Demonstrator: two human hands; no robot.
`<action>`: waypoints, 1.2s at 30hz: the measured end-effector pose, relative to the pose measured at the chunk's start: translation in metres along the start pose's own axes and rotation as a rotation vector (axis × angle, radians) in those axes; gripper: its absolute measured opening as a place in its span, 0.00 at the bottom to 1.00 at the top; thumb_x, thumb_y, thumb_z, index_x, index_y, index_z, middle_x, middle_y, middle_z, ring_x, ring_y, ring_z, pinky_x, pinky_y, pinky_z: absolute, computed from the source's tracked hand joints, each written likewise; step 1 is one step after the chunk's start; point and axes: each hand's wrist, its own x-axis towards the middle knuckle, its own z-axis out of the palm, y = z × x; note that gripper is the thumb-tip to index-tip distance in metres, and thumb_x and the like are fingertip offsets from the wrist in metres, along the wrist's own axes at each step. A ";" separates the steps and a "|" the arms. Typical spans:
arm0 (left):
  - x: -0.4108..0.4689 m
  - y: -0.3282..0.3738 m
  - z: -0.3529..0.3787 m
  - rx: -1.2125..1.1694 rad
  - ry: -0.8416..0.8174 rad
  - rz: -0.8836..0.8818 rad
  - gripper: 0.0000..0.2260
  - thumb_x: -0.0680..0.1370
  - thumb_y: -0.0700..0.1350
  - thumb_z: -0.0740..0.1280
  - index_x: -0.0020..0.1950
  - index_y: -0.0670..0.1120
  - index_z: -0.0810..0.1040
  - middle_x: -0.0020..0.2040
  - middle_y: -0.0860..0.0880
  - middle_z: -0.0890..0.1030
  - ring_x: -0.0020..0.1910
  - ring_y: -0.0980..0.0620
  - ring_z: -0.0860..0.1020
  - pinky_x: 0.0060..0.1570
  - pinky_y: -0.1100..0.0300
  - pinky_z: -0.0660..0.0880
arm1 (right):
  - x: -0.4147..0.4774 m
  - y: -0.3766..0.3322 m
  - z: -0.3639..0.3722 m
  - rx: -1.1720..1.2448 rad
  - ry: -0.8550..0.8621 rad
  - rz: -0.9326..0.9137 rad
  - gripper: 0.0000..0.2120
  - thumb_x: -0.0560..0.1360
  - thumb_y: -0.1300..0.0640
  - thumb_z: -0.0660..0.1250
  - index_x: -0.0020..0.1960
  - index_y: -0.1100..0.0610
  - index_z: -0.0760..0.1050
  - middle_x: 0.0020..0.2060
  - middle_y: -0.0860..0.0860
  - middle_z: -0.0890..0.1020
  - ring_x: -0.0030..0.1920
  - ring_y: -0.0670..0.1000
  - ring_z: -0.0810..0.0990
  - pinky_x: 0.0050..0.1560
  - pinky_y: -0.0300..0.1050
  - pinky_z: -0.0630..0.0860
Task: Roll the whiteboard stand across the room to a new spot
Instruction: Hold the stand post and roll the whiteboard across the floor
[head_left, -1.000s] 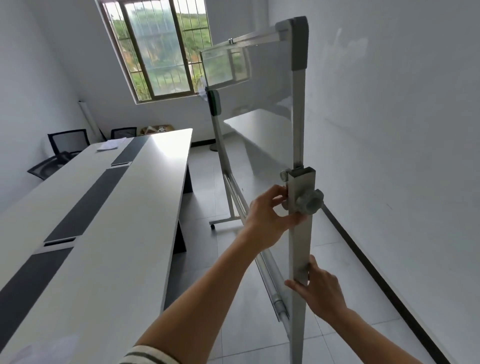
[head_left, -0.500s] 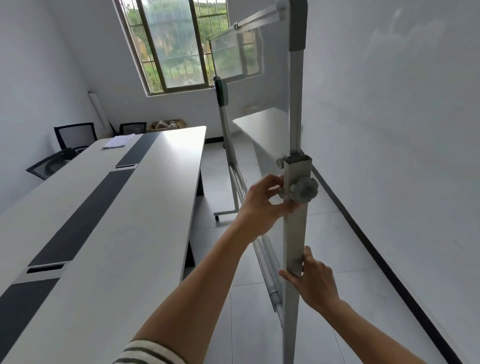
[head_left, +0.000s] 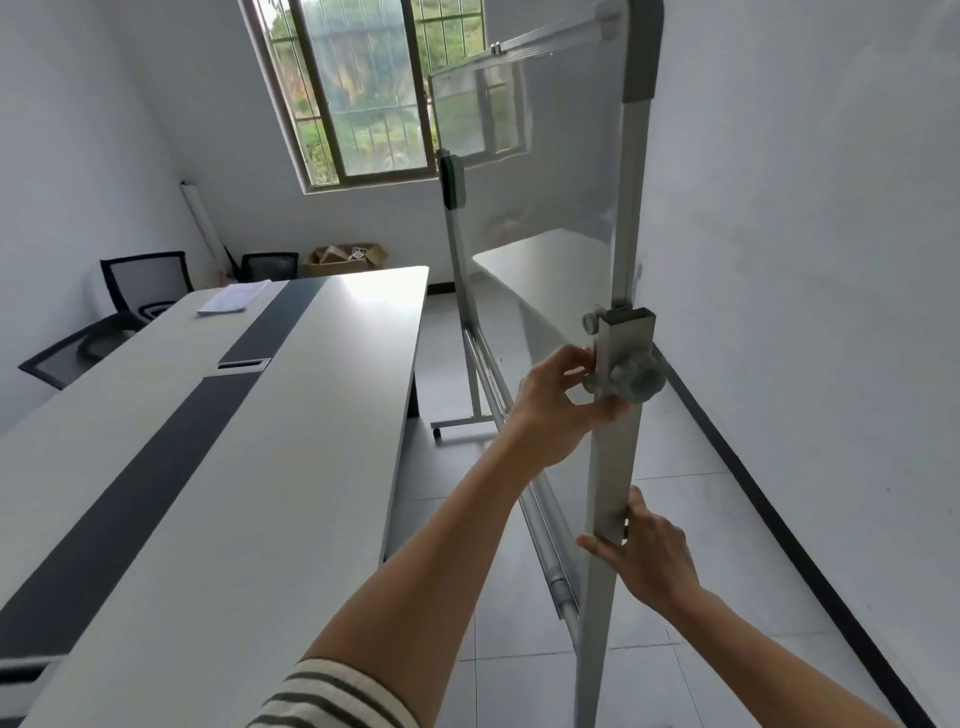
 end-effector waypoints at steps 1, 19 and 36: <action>0.018 -0.005 -0.005 0.001 0.000 0.002 0.19 0.67 0.43 0.78 0.54 0.45 0.76 0.57 0.48 0.82 0.60 0.50 0.78 0.59 0.43 0.77 | 0.020 -0.002 0.002 0.003 -0.001 0.006 0.35 0.68 0.40 0.72 0.65 0.59 0.65 0.58 0.55 0.82 0.50 0.59 0.85 0.54 0.50 0.80; 0.322 -0.085 -0.026 0.075 0.130 0.027 0.19 0.67 0.45 0.77 0.54 0.47 0.76 0.56 0.50 0.81 0.59 0.50 0.78 0.56 0.42 0.78 | 0.339 0.020 0.018 0.043 0.019 0.025 0.29 0.70 0.43 0.72 0.63 0.57 0.66 0.54 0.54 0.84 0.48 0.59 0.84 0.52 0.51 0.80; 0.619 -0.134 0.017 0.279 0.311 0.033 0.17 0.70 0.48 0.75 0.54 0.45 0.76 0.48 0.48 0.81 0.37 0.57 0.78 0.31 0.73 0.72 | 0.645 0.088 -0.008 0.005 -0.043 0.026 0.20 0.75 0.43 0.63 0.57 0.56 0.64 0.51 0.55 0.83 0.48 0.60 0.82 0.48 0.54 0.80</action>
